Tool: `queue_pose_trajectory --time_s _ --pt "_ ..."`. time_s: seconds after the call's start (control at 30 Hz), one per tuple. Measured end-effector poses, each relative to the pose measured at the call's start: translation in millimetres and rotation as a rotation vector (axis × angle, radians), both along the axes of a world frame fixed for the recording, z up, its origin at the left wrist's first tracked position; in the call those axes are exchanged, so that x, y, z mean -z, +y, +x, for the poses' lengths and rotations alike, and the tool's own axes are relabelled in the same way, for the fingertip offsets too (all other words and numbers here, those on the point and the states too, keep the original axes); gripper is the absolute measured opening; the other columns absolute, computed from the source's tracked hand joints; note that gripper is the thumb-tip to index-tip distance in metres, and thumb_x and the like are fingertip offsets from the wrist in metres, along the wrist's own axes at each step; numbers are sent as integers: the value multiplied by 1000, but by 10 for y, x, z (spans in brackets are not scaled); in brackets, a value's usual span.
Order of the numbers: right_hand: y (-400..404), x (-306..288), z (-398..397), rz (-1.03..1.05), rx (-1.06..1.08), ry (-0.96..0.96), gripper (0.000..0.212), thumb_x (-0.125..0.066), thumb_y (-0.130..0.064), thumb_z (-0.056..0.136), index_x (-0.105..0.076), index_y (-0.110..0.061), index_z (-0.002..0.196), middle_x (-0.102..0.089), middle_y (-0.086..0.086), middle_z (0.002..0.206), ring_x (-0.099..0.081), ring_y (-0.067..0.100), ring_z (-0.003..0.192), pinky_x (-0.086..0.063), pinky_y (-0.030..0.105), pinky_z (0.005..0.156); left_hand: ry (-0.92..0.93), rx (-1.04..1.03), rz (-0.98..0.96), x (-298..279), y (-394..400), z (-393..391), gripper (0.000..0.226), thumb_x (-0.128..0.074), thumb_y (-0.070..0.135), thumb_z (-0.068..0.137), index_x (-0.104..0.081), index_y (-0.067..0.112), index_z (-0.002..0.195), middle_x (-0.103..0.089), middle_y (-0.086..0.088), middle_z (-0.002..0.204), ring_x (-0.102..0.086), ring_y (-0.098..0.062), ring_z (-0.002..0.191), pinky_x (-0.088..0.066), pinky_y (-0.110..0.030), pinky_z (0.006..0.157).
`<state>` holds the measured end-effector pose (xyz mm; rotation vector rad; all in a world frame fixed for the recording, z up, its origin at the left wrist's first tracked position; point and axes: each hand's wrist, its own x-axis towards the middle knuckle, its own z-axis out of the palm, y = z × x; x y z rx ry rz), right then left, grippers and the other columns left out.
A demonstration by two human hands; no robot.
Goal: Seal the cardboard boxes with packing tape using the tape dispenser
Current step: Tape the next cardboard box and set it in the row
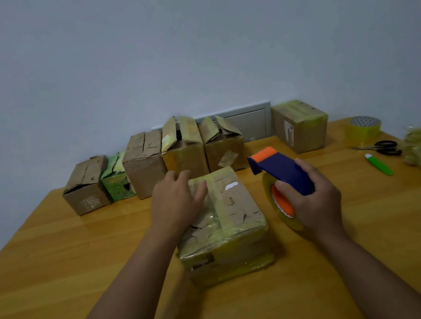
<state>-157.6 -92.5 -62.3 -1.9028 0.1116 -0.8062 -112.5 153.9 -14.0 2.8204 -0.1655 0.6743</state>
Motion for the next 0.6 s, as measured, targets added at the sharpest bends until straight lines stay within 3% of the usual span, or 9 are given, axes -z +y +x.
queue_pose_trajectory --time_s 0.07,0.13,0.23,0.3,0.43,0.6 --pt "-57 -18 -71 -6 8 -4 65 -75 -36 82 -49 -21 140 -56 3 129 -48 8 98 -43 19 72 49 131 -87 -71 -32 -174 64 -40 68 89 -54 25 135 -52 -1 131 -54 -20 112 -47 -35 90" --pt "-129 -32 -136 -5 15 -8 66 -75 -35 82 -49 -20 140 -56 3 129 -49 8 99 -42 16 71 279 288 -62 -131 -42 -446 81 -35 84 76 -42 37 142 -38 6 148 -41 -16 130 -42 -40 103" --pt "-235 -56 -222 -4 32 -17 65 -76 -36 82 -50 -20 139 -57 2 127 -49 8 98 -43 16 71 521 366 200 -82 -24 -816 94 -30 92 66 -9 52 148 -4 16 161 -2 -15 148 -8 -53 120" --pt "-279 -78 -267 13 34 -26 64 -76 -38 81 -51 -21 139 -56 -2 122 -50 9 98 -46 22 74 493 351 342 27 -35 -925 84 -23 85 74 3 54 147 4 16 161 7 -16 149 4 -55 119" --pt "-357 -155 -351 29 38 -63 63 -75 -38 82 -52 -22 138 -51 -10 114 -51 9 96 -47 22 73 365 332 355 99 -266 -913 58 -26 62 96 -5 52 149 -4 13 162 0 -20 150 -1 -55 119" --pt "-620 -251 -408 26 75 -108 63 -75 -39 82 -51 -22 138 -52 -11 113 -55 2 88 -45 13 67 329 443 372 88 -836 -737 55 -28 56 99 -7 49 150 -7 11 162 -3 -23 150 -3 -56 119"
